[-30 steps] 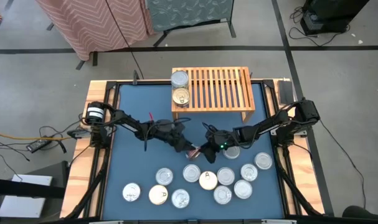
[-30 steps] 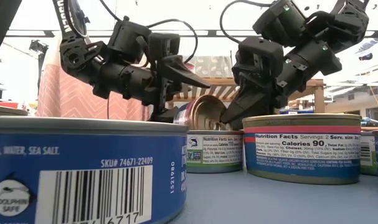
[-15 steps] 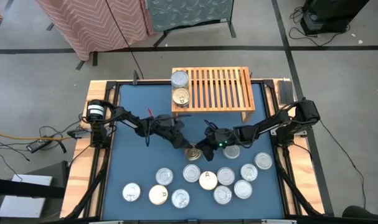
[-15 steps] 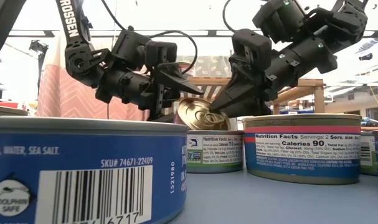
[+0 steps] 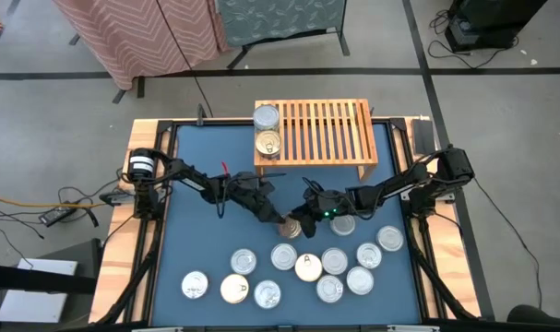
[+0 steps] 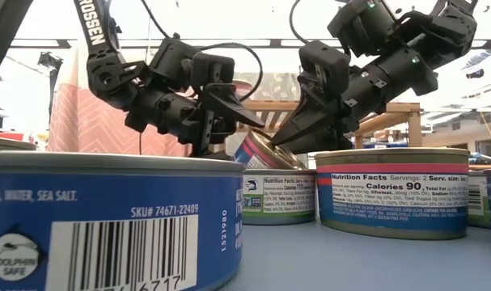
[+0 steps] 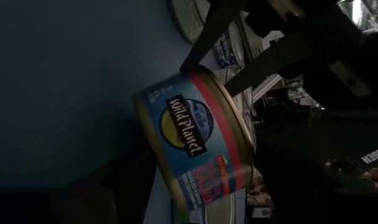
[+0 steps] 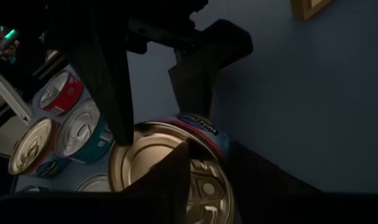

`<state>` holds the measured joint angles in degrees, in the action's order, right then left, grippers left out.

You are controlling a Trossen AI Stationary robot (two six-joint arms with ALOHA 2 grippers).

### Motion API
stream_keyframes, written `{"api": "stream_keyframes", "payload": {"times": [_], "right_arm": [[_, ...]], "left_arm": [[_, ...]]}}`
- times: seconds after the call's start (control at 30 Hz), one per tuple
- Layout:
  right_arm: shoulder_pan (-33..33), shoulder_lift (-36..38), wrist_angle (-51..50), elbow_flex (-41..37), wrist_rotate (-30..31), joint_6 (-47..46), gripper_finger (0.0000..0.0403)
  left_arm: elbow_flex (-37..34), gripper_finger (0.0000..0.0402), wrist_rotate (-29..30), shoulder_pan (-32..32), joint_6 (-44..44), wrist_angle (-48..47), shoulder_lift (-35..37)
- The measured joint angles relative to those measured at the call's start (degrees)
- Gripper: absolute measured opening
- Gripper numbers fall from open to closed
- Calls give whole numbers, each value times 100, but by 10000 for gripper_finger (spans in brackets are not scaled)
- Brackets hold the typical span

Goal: Stack canned seafood by type on shelf
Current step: Stack the blue tuna can on top of the blue tuna can on the shelf

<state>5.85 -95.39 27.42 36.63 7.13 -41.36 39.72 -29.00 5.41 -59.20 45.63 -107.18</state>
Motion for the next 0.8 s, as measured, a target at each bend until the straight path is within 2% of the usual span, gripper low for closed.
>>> {"api": "stream_keyframes", "payload": {"times": [0.2, 0.37, 0.63, 0.8], "right_arm": [[0, 0, 0, -1, 143, 0, 114], [0, -2, -2, -3, 141, 30, 114], [4, -2, 2, -5, 111, 104, 114], [4, -2, 2, -5, 101, 115, 114]], "left_arm": [[366, 278, -19, 2, -56, -759, 0], [418, 274, -59, 4, -486, -835, 0], [416, 219, -41, -28, -1107, -835, 0], [414, 211, -33, -28, -1232, -833, 2]]}}
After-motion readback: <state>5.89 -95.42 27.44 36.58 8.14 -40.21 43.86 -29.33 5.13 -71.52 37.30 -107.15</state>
